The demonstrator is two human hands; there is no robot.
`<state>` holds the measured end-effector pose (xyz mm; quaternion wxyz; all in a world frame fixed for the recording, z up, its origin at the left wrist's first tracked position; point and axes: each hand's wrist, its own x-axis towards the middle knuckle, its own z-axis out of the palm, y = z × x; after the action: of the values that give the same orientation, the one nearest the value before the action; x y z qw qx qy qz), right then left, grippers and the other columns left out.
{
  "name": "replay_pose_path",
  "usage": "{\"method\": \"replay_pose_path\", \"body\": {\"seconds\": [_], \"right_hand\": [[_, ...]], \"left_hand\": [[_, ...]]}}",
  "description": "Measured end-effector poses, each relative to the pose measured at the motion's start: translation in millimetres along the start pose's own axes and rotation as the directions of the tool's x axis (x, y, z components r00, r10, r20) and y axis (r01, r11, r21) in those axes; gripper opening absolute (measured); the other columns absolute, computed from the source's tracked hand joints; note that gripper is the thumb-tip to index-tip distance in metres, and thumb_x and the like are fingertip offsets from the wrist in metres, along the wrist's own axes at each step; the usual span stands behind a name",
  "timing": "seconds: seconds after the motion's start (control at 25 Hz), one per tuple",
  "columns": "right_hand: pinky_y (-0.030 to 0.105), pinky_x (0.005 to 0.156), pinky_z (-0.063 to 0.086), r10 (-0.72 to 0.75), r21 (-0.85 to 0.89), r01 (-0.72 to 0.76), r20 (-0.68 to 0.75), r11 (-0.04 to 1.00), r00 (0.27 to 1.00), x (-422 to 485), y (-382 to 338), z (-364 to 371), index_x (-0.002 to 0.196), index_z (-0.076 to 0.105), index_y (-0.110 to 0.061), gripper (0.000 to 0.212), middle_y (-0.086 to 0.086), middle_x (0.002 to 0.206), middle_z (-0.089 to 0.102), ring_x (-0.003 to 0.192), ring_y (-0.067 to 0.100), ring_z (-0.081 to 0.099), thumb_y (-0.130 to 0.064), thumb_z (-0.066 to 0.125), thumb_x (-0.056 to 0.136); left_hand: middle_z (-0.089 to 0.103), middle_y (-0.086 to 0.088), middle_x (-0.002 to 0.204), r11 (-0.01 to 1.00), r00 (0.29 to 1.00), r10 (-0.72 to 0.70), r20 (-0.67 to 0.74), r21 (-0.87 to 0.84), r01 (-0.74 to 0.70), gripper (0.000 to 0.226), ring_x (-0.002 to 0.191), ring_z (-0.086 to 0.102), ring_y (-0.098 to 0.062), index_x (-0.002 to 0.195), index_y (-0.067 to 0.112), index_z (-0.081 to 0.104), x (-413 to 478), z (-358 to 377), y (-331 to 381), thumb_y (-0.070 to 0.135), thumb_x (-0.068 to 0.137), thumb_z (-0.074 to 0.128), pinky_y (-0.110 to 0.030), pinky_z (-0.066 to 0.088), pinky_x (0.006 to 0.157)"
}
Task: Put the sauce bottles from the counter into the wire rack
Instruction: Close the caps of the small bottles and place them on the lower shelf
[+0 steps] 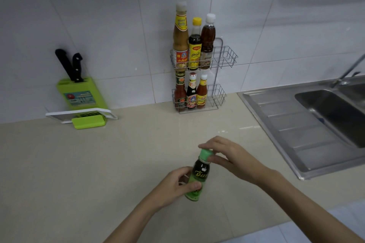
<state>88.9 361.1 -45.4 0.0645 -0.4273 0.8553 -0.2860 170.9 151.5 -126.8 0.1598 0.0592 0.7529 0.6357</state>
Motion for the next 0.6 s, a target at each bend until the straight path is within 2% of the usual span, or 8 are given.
{"method": "replay_pose_path", "body": {"seconds": [0.04, 0.12, 0.24, 0.32, 0.4, 0.44, 0.56, 0.6], "right_hand": [[0.022, 0.074, 0.046, 0.026, -0.079, -0.028, -0.024, 0.996, 0.999, 4.9, -0.8, -3.4, 0.105, 0.062, -0.021, 0.03, -0.007, 0.095, 0.06, 0.083, 0.007, 0.055, -0.047, 0.054, 0.091], [0.029, 0.061, 0.042, 0.055, -0.195, -0.06, -0.032, 0.979, 0.998, 12.3, -4.8, -7.4, 0.079, 0.052, -0.02, 0.049, -0.008, 0.073, 0.051, 0.067, 0.012, 0.048, -0.068, 0.043, 0.084], [0.031, 0.062, 0.043, 0.033, -0.082, -0.036, -0.029, 0.996, 0.999, 19.7, -10.9, -4.6, 0.088, 0.048, -0.02, 0.044, -0.008, 0.074, 0.054, 0.067, 0.014, 0.051, -0.063, 0.039, 0.089], [0.035, 0.061, 0.042, 0.037, -0.169, -0.043, -0.038, 0.985, 0.999, 28.8, -14.4, -0.8, 0.092, 0.052, -0.018, 0.042, -0.001, 0.073, 0.062, 0.067, 0.022, 0.056, -0.057, 0.034, 0.094], [0.035, 0.062, 0.044, 0.151, -0.325, -0.144, -0.004, 0.935, 0.989, 39.9, -17.5, -1.0, 0.087, 0.057, -0.014, 0.062, 0.007, 0.072, 0.062, 0.067, 0.028, 0.058, -0.064, 0.02, 0.092], [0.036, 0.062, 0.046, 0.184, -0.335, -0.168, 0.015, 0.927, 0.983, 43.2, -18.2, -1.4, 0.085, 0.058, -0.014, 0.067, 0.007, 0.072, 0.062, 0.067, 0.027, 0.057, -0.068, 0.018, 0.089], [0.039, 0.064, 0.049, 0.154, -0.153, -0.144, 0.057, 0.978, 0.986, 48.4, -22.5, -3.4, 0.083, 0.054, -0.014, 0.048, 0.005, 0.074, 0.064, 0.069, 0.024, 0.058, -0.056, 0.033, 0.095], [0.04, 0.063, 0.049, 0.115, -0.165, -0.105, 0.053, 0.981, 0.992, 48.9, -23.0, -3.4, 0.083, 0.052, -0.013, 0.039, 0.007, 0.075, 0.063, 0.068, 0.027, 0.057, -0.046, 0.037, 0.098]], "left_hand": [[0.064, 0.01, 0.093, 1.0, 1.0, 0.002, 0.007, 0.002, -0.002, 0.028, 0.083, 0.058, -0.002, 0.108, 0.025, 0.066, -1.1, 1.2, 0.9, 0.036, 0.083, 0.071, -0.017, 0.046, 0.078], [0.063, 0.013, 0.091, 1.0, 1.0, 0.011, 0.021, -0.011, -0.011, 0.026, 0.082, 0.057, -0.002, 0.106, 0.028, 0.066, -5.4, 2.0, 5.0, 0.037, 0.083, 0.072, -0.013, 0.045, 0.075], [0.061, 0.011, 0.091, 0.997, 0.999, 0.014, 0.044, -0.075, -0.01, 0.024, 0.084, 0.056, -0.004, 0.108, 0.025, 0.066, -8.3, -0.4, 15.4, 0.033, 0.086, 0.07, -0.014, 0.044, 0.077], [0.062, 0.007, 0.093, 0.997, 1.0, 0.023, 0.014, -0.081, -0.022, 0.025, 0.084, 0.056, -0.006, 0.111, 0.021, 0.065, -8.1, -2.4, 21.7, 0.03, 0.087, 0.069, -0.019, 0.045, 0.078], [0.062, 0.003, 0.093, 0.997, 0.999, 0.026, -0.037, -0.066, -0.029, 0.028, 0.085, 0.055, -0.01, 0.113, 0.014, 0.064, -8.2, -4.4, 23.7, 0.027, 0.088, 0.067, -0.025, 0.044, 0.08], [0.062, 0.002, 0.094, 0.996, 0.998, 0.024, -0.052, -0.079, -0.028, 0.028, 0.085, 0.055, -0.011, 0.113, 0.012, 0.064, -9.1, -5.4, 24.0, 0.026, 0.089, 0.066, -0.026, 0.043, 0.08], [0.064, -0.003, 0.1, 0.976, 1.0, 0.011, -0.009, -0.219, -0.013, 0.031, 0.095, 0.06, -0.014, 0.116, 0.004, 0.059, -13.0, -8.5, 25.0, 0.024, 0.092, 0.062, -0.026, 0.047, 0.084], [0.066, -0.006, 0.103, 0.968, 1.0, 0.003, 0.016, -0.251, 0.001, 0.032, 0.1, 0.062, -0.017, 0.117, 0.002, 0.057, -12.7, -8.9, 25.5, 0.023, 0.093, 0.061, -0.028, 0.048, 0.088]]}}
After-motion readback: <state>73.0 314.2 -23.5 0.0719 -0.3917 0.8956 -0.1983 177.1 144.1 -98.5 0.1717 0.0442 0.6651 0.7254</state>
